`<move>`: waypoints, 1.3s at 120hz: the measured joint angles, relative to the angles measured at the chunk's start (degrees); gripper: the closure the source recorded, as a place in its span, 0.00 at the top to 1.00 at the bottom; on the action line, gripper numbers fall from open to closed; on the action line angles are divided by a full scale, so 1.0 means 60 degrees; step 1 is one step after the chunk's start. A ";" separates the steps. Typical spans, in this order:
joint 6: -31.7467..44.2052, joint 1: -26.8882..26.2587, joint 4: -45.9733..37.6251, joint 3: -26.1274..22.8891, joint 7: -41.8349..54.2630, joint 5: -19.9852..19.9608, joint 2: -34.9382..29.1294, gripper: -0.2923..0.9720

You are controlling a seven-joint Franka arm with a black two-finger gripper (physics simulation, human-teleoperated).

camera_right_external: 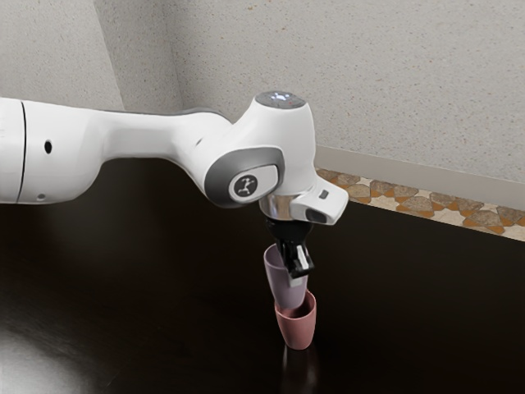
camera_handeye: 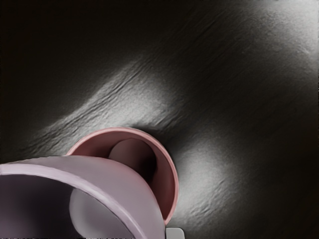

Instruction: Place the left cup onto the right cup

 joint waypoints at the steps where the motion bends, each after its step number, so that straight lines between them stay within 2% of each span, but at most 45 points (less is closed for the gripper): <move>1: -0.0001 0.0000 0.0007 0.0000 0.0000 0.0000 0.0005 0.15; 156: 0.0008 -0.0088 0.0309 0.0000 0.0013 -0.0004 0.0379 0.15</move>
